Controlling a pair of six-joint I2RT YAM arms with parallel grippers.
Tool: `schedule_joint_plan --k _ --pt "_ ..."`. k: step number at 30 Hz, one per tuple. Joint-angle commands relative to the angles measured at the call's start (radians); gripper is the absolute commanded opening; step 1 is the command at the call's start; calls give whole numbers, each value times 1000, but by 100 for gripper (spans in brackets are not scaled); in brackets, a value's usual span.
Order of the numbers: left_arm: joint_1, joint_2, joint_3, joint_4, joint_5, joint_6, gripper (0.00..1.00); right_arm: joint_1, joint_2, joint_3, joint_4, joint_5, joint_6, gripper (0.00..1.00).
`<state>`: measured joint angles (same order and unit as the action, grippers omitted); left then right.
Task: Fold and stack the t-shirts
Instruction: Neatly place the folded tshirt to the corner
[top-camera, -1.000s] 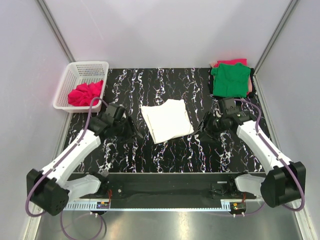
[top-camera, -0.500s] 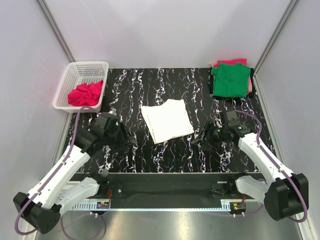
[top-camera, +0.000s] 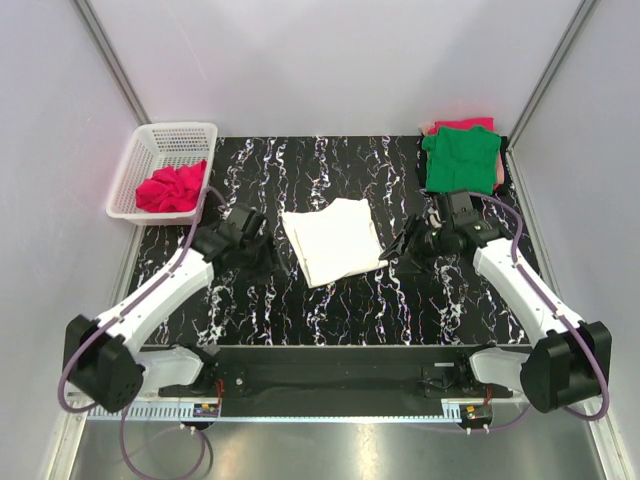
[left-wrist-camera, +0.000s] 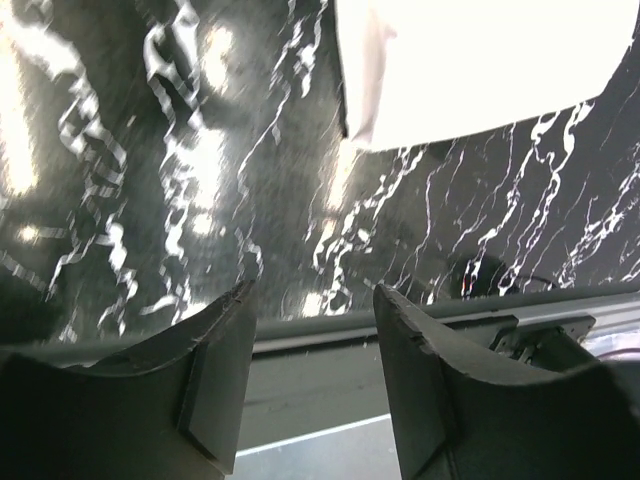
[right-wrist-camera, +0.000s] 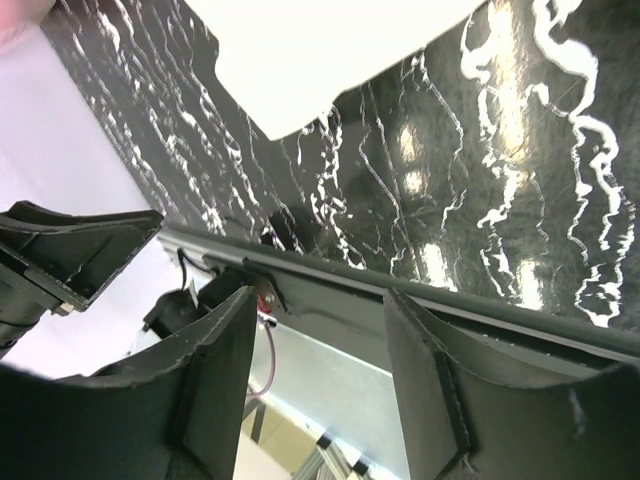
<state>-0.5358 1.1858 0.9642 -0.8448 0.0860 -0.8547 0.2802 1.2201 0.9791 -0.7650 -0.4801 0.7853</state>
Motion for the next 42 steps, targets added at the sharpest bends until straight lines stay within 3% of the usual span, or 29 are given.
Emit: schedule_joint_plan --k 1,5,12,16,20,27,42 --pt "-4 78 54 98 50 46 55 -4 25 76 -86 67 -31 62" --pt "17 94 9 171 113 43 58 -4 79 125 -102 116 -50 71" --pt "135 81 -36 190 238 86 60 -56 304 280 -88 129 -210 70" --pt "161 78 17 101 225 106 60 -185 497 305 -1 -47 -239 70" --pt "166 66 50 82 221 101 60 -274 604 348 47 -90 -264 69" --pt "166 81 33 64 219 83 60 -274 797 474 62 -201 -340 62" --pt "166 259 103 70 204 95 60 -256 1013 550 162 -339 -314 64"
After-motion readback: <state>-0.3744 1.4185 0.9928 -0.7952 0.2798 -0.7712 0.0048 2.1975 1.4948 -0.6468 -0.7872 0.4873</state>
